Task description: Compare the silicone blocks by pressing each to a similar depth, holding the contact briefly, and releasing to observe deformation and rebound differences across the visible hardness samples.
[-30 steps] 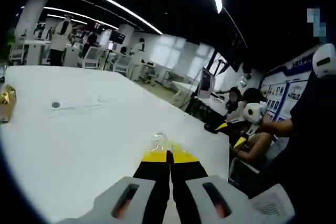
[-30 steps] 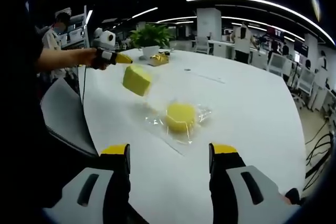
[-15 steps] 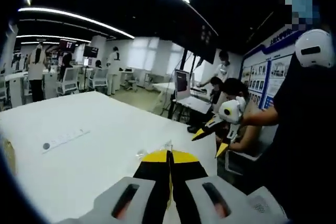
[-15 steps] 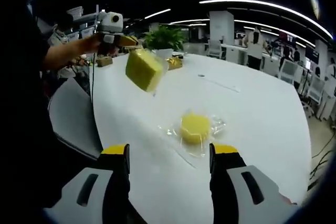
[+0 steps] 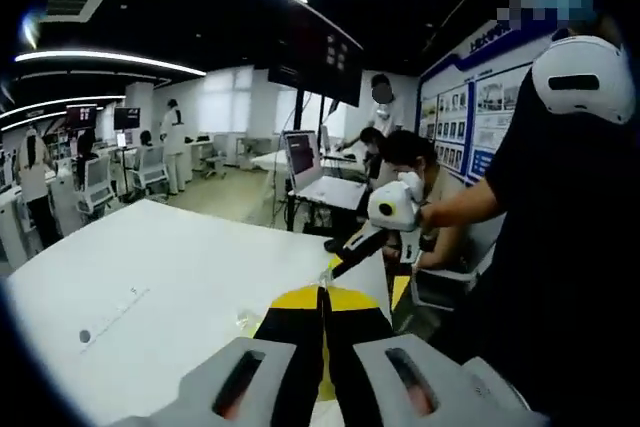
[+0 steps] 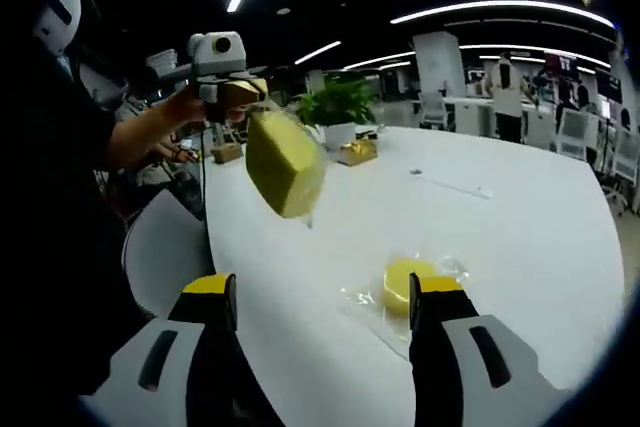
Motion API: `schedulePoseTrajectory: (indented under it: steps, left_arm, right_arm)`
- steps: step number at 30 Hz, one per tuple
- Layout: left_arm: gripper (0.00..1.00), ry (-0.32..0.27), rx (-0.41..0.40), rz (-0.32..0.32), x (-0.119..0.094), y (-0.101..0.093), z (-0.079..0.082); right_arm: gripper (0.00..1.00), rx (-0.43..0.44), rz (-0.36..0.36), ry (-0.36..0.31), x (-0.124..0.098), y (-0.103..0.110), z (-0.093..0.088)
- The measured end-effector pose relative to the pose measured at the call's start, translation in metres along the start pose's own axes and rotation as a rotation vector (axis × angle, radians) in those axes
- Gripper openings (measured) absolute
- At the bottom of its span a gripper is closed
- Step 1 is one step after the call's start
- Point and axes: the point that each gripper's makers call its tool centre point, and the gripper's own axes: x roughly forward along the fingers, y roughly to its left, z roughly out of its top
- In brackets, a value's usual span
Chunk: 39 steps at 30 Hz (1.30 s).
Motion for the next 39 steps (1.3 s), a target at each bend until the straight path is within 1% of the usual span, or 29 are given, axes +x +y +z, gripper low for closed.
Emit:
schedulePoseTrajectory:
  steps: [1,3,6,8,9,10,13,16,19,24,26,29,31,33,34,35,37,39]
  left_arm:
    - [0.0,0.0,0.009,-0.002,0.001,-0.001,0.002]
    - [0.0,0.011,0.02,-0.023,0.005,-0.006,0.005]
    - [0.0,0.017,0.032,-0.053,0.012,-0.014,0.007]
    - [0.0,0.029,0.063,-0.064,0.017,-0.018,0.007]
    - [0.0,0.044,0.061,-0.078,0.02,-0.021,0.005]
    - [0.0,0.045,0.064,-0.086,0.022,-0.023,0.005]
    - [0.0,0.055,0.073,-0.111,0.026,-0.03,0.004]
    - [0.0,0.054,0.073,-0.118,0.028,-0.031,0.005]
    - [0.0,0.056,0.075,-0.116,0.028,-0.03,0.005]
    - [0.0,0.048,0.067,-0.113,0.026,-0.029,0.007]
    - [0.0,0.04,0.068,-0.105,0.026,-0.028,0.008]
    - [0.0,0.031,0.062,-0.091,0.026,-0.025,0.01]
    - [0.0,0.022,0.06,-0.083,0.025,-0.025,0.012]
    - [0.0,0.009,0.054,-0.077,0.025,-0.024,0.014]
    - [0.0,0.004,0.051,-0.07,0.024,-0.023,0.015]
    - [0.0,-0.005,0.051,-0.045,0.023,-0.018,0.016]
    - [0.0,-0.009,0.029,-0.049,0.021,-0.019,0.015]
    - [0.0,-0.012,0.04,-0.04,0.019,-0.019,0.014]
  right_arm:
    - [0.65,0.0,0.008,-0.005,0.002,0.002,0.002]
    - [0.66,0.001,0.027,-0.029,0.007,0.005,0.011]
    - [0.65,0.008,0.048,-0.045,0.015,0.008,0.021]
    - [0.64,-0.009,0.073,-0.046,0.022,0.014,0.027]
    - [0.63,-0.011,0.101,-0.062,0.027,0.021,0.033]
    - [0.62,-0.008,0.118,-0.07,0.03,0.025,0.035]
    - [0.59,-0.019,0.16,-0.082,0.04,0.035,0.041]
    - [0.57,-0.015,0.179,-0.082,0.046,0.038,0.042]
    - [0.55,-0.02,0.202,-0.097,0.052,0.042,0.046]
    - [0.52,0.012,0.23,-0.125,0.058,0.041,0.054]
    - [0.49,0.021,0.24,-0.136,0.059,0.04,0.057]
    - [0.41,0.04,0.26,-0.152,0.059,0.039,0.064]
    - [0.39,0.04,0.267,-0.15,0.059,0.038,0.065]
    - [0.37,0.047,0.278,-0.166,0.058,0.041,0.068]
    - [0.35,0.035,0.286,-0.178,0.058,0.043,0.07]
    - [0.32,0.019,0.296,-0.197,0.057,0.046,0.073]
    - [0.3,-0.002,0.292,-0.201,0.058,0.048,0.074]
    - [0.27,-0.033,0.274,-0.208,0.061,0.046,0.075]
